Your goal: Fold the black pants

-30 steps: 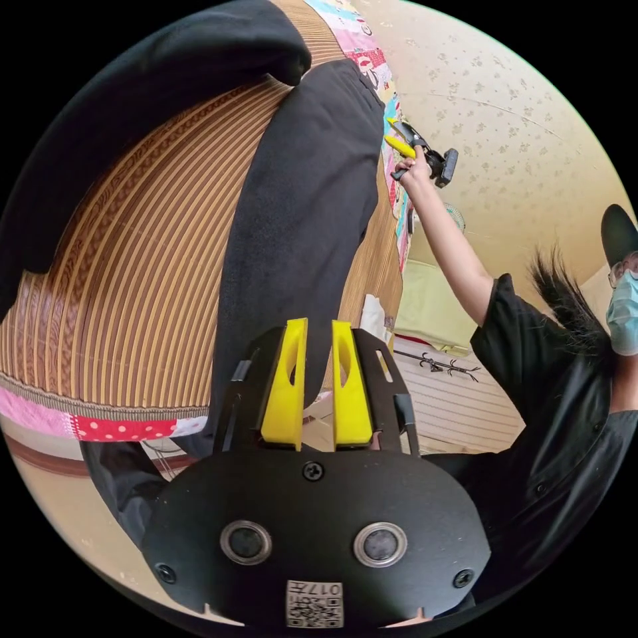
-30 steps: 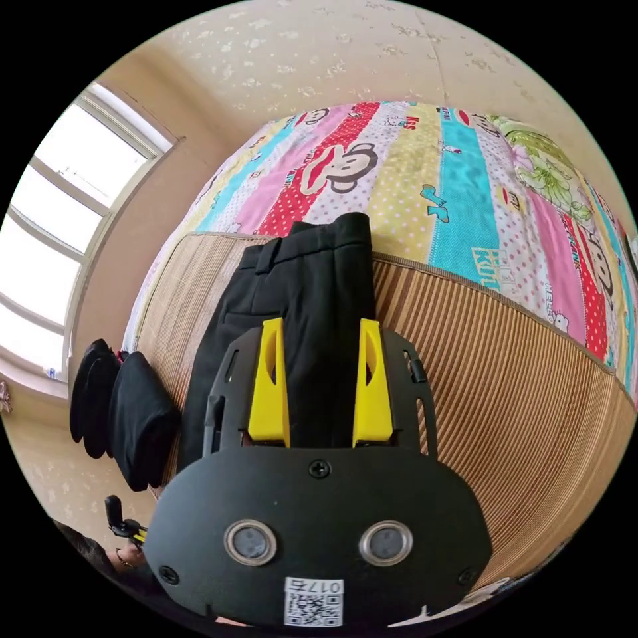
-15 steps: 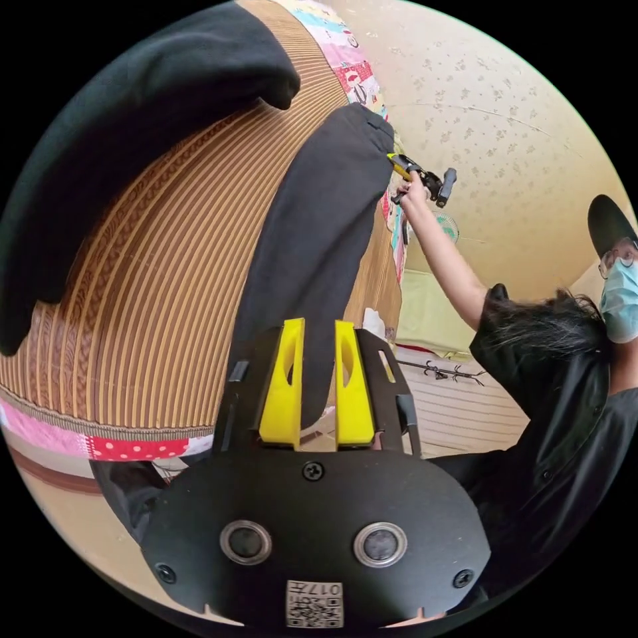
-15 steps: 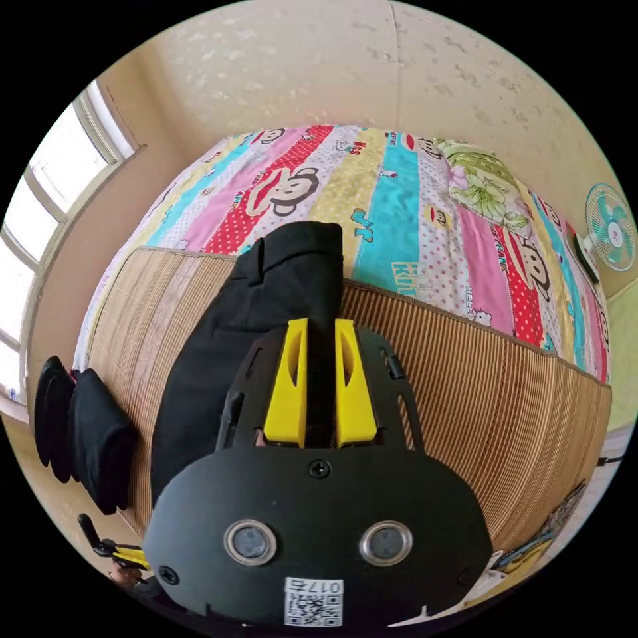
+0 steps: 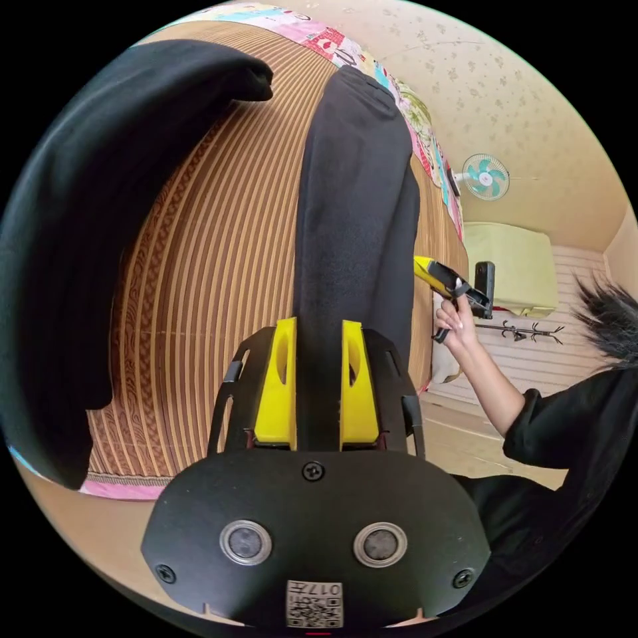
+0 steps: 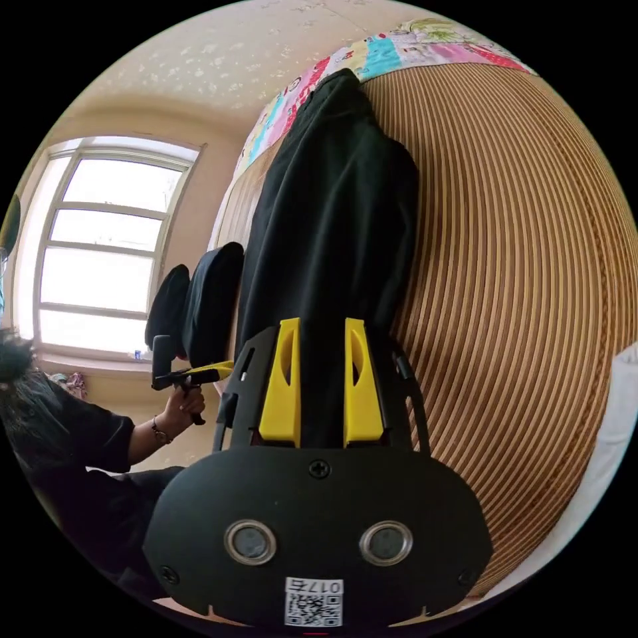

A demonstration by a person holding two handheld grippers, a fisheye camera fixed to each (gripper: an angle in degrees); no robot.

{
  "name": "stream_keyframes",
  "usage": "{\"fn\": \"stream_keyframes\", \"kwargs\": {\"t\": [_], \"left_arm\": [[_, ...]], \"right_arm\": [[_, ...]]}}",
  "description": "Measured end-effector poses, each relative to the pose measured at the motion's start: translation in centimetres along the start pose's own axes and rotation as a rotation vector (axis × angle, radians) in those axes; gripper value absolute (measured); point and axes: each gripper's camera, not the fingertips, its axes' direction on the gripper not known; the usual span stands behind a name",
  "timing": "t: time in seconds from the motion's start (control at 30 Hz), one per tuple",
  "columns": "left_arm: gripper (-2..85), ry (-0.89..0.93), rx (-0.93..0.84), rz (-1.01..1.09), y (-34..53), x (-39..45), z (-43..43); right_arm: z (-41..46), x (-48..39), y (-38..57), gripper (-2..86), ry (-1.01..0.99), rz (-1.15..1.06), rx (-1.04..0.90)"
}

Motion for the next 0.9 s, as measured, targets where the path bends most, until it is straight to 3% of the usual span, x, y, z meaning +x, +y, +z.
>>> {"fn": "stream_keyframes", "kwargs": {"t": [0.23,0.43,0.6,0.8,0.9], "left_arm": [[9.0,0.003,-0.028,0.056,0.0,0.3,-0.1],[5.1,-0.062,-0.038,0.083,0.2,0.6,0.2],[2.4,0.076,-0.035,0.154,0.8,1.2,-2.1],[10.0,0.153,-0.036,0.096,0.4,-1.1,-3.1],[13.5,0.183,-0.03,0.081,-0.9,-2.5,-3.5]], "right_arm": [[-2.3,-2.1,5.5,9.5,0.098,0.115,0.159],[-1.9,-3.9,4.1,5.0,0.21,0.063,0.051],[-5.5,-6.1,4.9,2.8,0.332,0.01,0.053],[-9.5,-1.8,6.1,4.9,0.023,0.11,0.113],[-11.8,0.7,6.6,9.0,-0.039,0.178,0.11]]}}
